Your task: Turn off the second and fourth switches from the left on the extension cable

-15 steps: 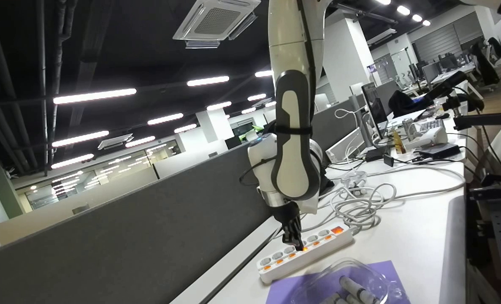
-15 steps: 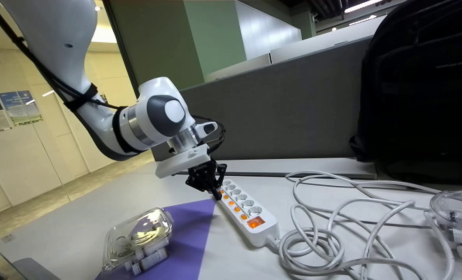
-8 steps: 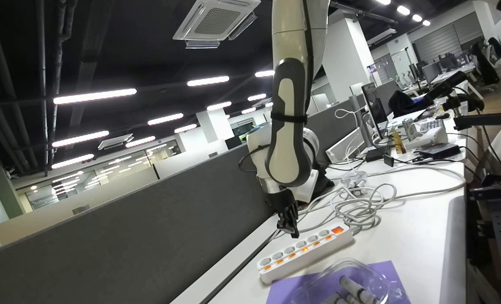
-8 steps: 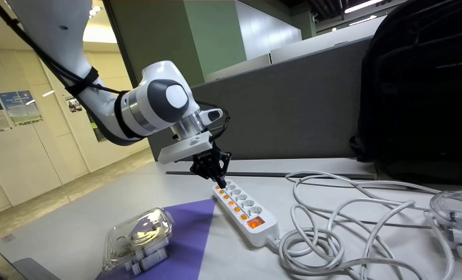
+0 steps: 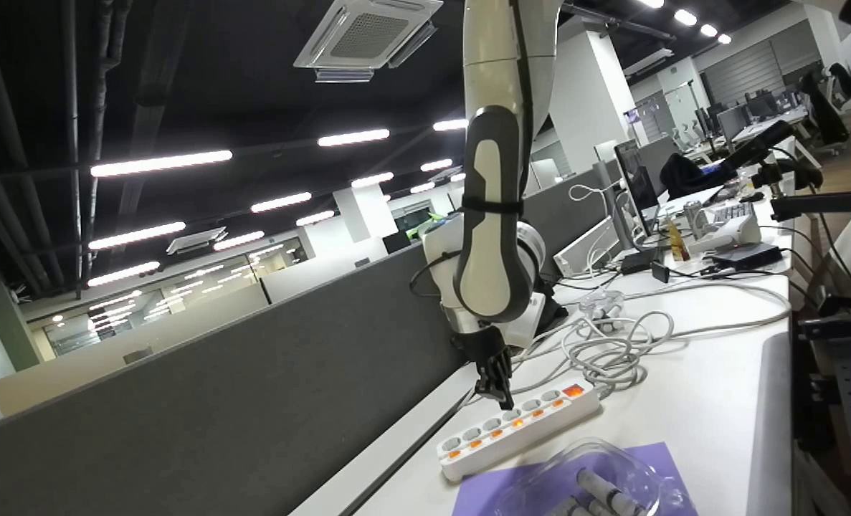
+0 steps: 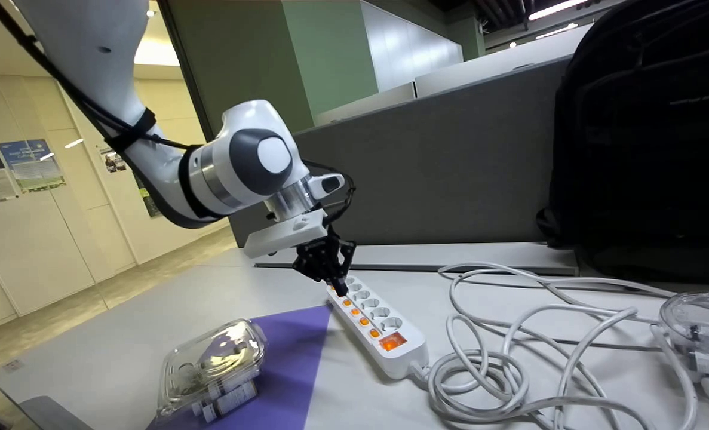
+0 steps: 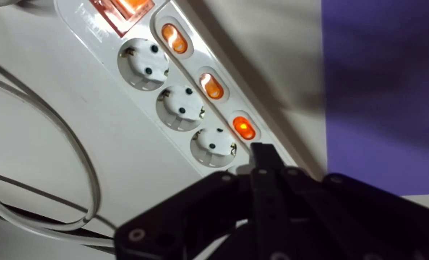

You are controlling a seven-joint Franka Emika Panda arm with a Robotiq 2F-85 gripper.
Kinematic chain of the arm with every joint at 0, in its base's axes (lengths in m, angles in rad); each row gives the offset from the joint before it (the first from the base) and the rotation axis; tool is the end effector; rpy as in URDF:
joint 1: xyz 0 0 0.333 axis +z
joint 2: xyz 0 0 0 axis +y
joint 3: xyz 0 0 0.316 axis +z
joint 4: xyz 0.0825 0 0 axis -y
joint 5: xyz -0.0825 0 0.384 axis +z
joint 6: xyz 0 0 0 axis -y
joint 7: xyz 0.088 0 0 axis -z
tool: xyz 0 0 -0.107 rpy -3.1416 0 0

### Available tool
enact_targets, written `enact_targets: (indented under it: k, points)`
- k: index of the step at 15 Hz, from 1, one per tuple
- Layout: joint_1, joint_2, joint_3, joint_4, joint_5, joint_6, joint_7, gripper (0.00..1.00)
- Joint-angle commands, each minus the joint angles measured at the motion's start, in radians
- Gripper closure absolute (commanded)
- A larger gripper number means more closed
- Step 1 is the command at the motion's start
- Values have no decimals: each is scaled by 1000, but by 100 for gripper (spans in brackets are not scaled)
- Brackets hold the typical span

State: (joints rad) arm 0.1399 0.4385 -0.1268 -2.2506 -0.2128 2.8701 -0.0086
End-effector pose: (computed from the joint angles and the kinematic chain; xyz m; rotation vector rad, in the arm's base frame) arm 0.5558 0.0179 0.1861 2.9809 0.3572 0.2695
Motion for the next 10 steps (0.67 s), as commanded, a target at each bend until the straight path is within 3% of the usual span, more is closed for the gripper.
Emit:
enact_targets:
  k: [1, 10]
  points:
    - [-58, 17, 33, 32, 30, -25, -14, 100]
    - [-135, 79, 88, 112, 86, -102, -58, 100]
